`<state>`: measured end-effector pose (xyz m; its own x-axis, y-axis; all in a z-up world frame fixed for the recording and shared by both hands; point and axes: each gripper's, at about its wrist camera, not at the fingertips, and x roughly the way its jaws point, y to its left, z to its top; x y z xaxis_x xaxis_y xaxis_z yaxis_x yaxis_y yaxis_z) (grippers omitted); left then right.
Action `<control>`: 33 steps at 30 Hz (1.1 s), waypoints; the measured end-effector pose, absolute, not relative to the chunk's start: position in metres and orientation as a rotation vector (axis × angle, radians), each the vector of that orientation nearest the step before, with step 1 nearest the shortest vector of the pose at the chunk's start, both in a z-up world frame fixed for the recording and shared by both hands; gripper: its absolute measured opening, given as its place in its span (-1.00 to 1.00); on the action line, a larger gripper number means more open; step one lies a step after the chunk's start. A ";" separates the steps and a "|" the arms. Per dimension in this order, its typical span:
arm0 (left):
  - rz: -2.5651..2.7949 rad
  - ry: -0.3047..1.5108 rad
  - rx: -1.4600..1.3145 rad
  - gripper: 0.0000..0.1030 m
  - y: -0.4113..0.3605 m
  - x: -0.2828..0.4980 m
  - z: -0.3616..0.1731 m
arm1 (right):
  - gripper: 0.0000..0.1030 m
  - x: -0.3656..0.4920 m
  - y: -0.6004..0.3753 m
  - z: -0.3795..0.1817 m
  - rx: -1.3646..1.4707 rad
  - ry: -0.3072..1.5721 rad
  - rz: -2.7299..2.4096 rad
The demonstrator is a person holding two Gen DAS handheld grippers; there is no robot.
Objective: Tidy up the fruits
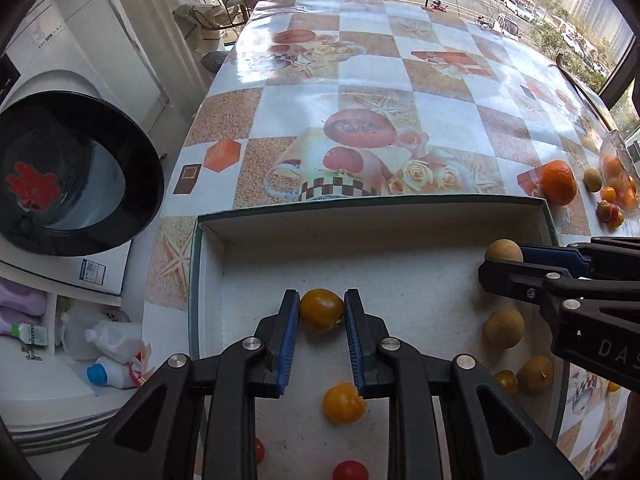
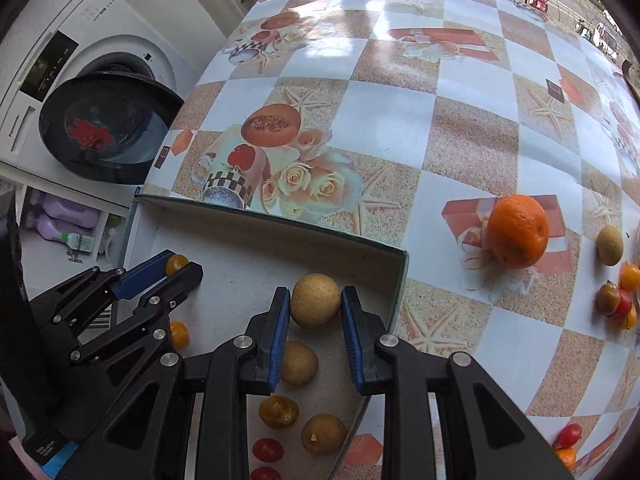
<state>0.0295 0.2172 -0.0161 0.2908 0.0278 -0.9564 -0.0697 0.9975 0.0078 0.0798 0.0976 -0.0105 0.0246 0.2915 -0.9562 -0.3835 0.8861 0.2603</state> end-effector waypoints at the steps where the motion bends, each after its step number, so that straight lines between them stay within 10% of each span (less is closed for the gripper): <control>1: 0.071 1.275 -0.029 -0.20 0.217 0.030 -0.016 | -0.45 0.079 0.099 -0.012 -0.083 1.458 0.521; 2: 0.075 1.271 -0.030 0.45 0.217 0.029 -0.015 | -0.45 0.079 0.100 -0.013 -0.093 1.456 0.519; 3: 0.088 1.246 -0.026 0.67 0.218 0.027 -0.013 | -0.45 0.078 0.102 -0.014 -0.103 1.454 0.520; 9: 0.097 1.229 -0.005 0.67 0.219 0.024 -0.005 | -0.32 0.079 0.101 -0.014 -0.095 1.460 0.520; 15: 0.096 1.234 -0.037 0.67 0.218 0.013 0.007 | 0.55 0.072 0.097 0.009 -0.039 1.424 0.556; 18: 0.110 1.247 -0.050 1.00 0.214 0.003 0.014 | 0.58 0.062 0.093 0.024 -0.030 1.411 0.550; 33: 0.091 1.406 -0.055 1.00 0.181 -0.080 0.039 | 0.99 -0.002 0.060 0.067 -0.180 1.452 0.401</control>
<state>-0.0799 0.1805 0.0388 0.1610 0.0310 -0.9865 -0.0967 0.9952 0.0155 -0.0023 0.0598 0.0667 0.0669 0.1569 -0.9854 -0.3716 0.9205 0.1213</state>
